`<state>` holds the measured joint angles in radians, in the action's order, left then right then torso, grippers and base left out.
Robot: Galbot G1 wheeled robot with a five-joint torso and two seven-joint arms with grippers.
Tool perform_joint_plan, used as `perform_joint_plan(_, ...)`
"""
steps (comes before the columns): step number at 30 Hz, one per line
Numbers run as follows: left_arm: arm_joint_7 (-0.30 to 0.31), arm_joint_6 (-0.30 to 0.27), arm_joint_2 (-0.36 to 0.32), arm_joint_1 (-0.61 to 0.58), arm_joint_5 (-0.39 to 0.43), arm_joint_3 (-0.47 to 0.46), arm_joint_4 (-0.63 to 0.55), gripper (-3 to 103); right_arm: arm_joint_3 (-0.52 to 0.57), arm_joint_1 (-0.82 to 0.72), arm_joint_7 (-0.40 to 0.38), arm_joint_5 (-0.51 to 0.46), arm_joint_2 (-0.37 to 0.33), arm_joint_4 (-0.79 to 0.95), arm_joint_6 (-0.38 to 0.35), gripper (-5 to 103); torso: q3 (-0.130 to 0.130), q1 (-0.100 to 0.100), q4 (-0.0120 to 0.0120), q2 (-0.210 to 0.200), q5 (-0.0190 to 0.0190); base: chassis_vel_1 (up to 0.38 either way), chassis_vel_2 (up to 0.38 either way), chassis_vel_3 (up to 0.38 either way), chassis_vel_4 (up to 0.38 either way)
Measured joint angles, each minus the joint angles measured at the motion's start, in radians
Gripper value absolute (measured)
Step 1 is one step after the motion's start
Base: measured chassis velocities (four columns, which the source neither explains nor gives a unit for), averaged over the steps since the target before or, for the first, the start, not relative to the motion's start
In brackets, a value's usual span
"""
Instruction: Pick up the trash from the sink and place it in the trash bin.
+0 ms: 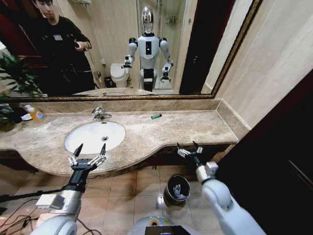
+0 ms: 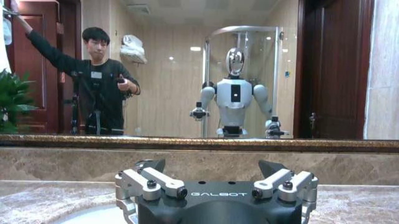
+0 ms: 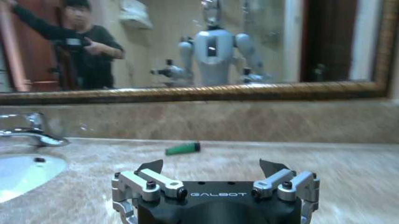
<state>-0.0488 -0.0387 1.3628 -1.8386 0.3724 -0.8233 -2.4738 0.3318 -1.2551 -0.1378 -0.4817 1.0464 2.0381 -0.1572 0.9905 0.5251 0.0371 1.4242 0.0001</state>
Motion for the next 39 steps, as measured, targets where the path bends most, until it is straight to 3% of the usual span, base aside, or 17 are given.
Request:
perform_joint_plan(8,0.000,0.000,0.000,0.000,0.000,0.000,0.000,100,-0.044,0.159,0.128,-0.056,-0.059,-0.148,-0.015,100,0.000,0.000,-0.0003,0.000,-0.0001,0.000,0.000,0.000,0.000)
perform_joint_plan(17,0.000,0.000,0.000,0.000,0.000,0.000,0.000,100,-0.190,0.395,0.137,-0.159,-0.050,-0.280,-0.086,100,0.000,0.000,-0.0003,0.000,-0.0003,0.000,0.000,0.000,0.000)
perform_joint_plan(24,0.000,0.000,0.000,0.000,0.000,0.000,0.000,100,-0.309,0.586,0.141,-0.164,0.011,-0.428,-0.090,100,0.000,0.000,0.0000,0.000,-0.0003,0.000,0.000,0.000,0.000)
perform_joint_plan(29,0.000,0.000,0.000,0.000,0.000,0.000,0.000,100,-0.399,0.745,0.245,-0.127,0.073,-0.653,-0.057,100,0.000,0.000,-0.0002,0.000,-0.0002,0.000,0.000,0.000,0.000)
perform_joint_plan(32,0.000,0.000,0.000,0.000,0.000,0.000,0.000,100,-0.439,0.825,0.269,-0.108,0.113,-0.770,-0.037,100,0.000,0.000,-0.0002,0.000,-0.0003,0.000,0.000,0.000,0.000)
perform_joint_plan(39,0.000,0.000,0.000,0.000,0.000,0.000,0.000,100,-0.465,0.920,0.270,-0.075,0.185,-0.933,-0.014,100,0.000,0.000,-0.0002,0.000,-0.0001,0.000,0.000,0.000,0.000)
